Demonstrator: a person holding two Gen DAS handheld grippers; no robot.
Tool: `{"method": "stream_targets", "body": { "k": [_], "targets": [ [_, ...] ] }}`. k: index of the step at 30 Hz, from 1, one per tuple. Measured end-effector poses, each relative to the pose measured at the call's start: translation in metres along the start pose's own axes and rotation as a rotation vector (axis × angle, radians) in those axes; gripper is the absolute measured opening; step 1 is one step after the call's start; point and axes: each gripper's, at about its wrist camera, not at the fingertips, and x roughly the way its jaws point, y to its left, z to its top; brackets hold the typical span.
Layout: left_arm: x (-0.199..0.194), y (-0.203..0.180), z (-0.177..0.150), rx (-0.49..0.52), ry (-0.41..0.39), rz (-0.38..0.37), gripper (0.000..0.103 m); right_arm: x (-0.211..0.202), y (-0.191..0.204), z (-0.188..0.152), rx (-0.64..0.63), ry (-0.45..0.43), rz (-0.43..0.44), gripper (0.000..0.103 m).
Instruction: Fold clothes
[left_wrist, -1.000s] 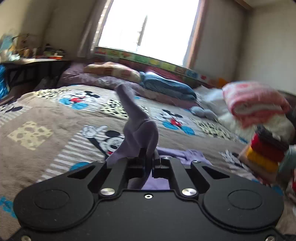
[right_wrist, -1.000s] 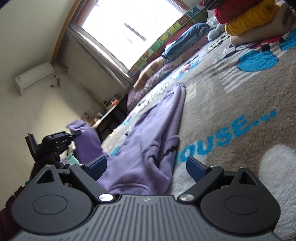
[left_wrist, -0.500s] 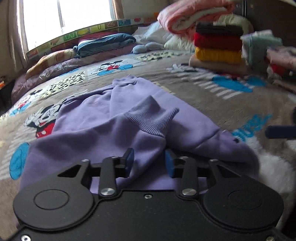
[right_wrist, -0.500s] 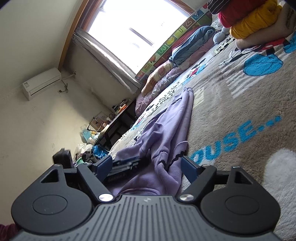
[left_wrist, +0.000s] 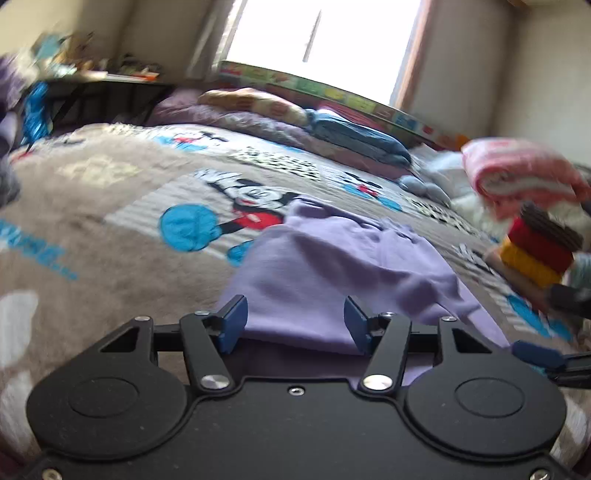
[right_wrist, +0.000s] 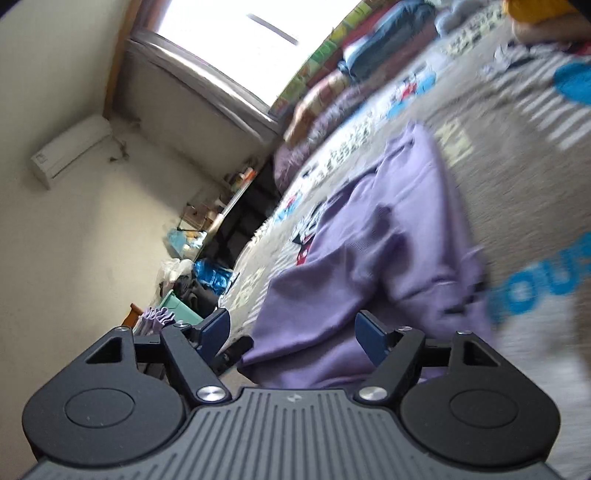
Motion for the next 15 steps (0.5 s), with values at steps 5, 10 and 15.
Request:
{"method": "stream_targets", "body": {
  "k": [5, 10, 15],
  "targets": [
    [-0.009, 0.007, 0.001, -0.028, -0.065, -0.017, 0.057, 0.047, 0.013, 0.008, 0.121, 0.013, -0.154, 0.076],
    [-0.019, 0.019, 0.006, -0.077, -0.128, -0.032, 0.059, 0.069, 0.008, 0.006, 0.219, -0.012, -0.294, 0.076],
    [-0.023, 0.034, 0.012, -0.16, -0.159, -0.039, 0.059, 0.074, 0.004, 0.007, 0.209, -0.018, -0.369, 0.078]
  ]
}}
